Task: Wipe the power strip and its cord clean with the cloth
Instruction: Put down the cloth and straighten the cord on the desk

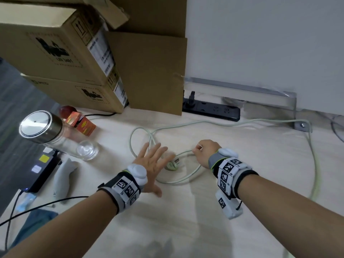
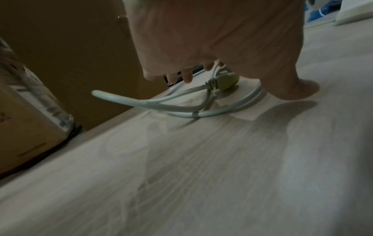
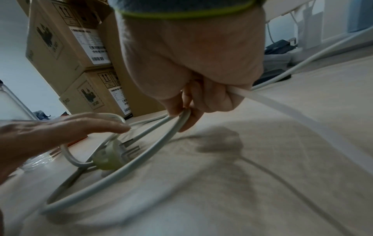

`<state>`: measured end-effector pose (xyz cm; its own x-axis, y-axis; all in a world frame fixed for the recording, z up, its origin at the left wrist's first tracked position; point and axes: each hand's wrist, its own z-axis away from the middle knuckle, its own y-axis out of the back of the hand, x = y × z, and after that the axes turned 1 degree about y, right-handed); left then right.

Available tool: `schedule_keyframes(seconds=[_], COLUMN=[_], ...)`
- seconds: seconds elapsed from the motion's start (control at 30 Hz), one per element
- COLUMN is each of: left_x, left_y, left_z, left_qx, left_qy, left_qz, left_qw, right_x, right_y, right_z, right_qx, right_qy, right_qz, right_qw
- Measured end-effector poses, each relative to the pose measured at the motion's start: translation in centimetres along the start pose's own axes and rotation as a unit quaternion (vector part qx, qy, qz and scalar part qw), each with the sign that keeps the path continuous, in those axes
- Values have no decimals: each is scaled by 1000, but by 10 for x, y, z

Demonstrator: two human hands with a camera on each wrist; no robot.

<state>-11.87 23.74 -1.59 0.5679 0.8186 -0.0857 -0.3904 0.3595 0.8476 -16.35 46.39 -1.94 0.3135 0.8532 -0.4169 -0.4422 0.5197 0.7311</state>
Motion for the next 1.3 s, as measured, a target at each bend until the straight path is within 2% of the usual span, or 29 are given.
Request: schedule_keyframes(seconds=[0.27,0.33,0.4,0.53,0.73,0.87,1.0,1.13,1.27,1.3], left_x=[-9,-12,-17,-32,-51,-58,-62,-58,-36,-2], left_y=[17,23,27,26,28,32,34,32,45,63], left_z=[-31,-42,-50,-66,-89,-98,-101,-96,-92,-80], left_qx=[61,60,57,56,78,76,86,73,79,113], left_qy=[-4,11,22,40,69,75,76,58,65,36], left_qz=[10,-3,-18,-30,-42,-47,-40,-37,5,4], left_qw=[998,998,998,997,994,993,993,995,995,993], right_x=[-10,-12,-12,-6,9,14,17,16,10,32], right_y=[33,38,44,54,47,53,51,49,47,60], right_z=[-40,-49,-55,-67,-82,-84,-77,-66,-53,-19], right_qx=[42,64,65,54,75,78,66,91,87,119], right_qy=[40,44,50,10,-21,-36,-17,3,13,0], right_qz=[68,64,111,173,132,153,164,152,77,37], right_qw=[996,995,990,983,988,984,984,984,993,992])
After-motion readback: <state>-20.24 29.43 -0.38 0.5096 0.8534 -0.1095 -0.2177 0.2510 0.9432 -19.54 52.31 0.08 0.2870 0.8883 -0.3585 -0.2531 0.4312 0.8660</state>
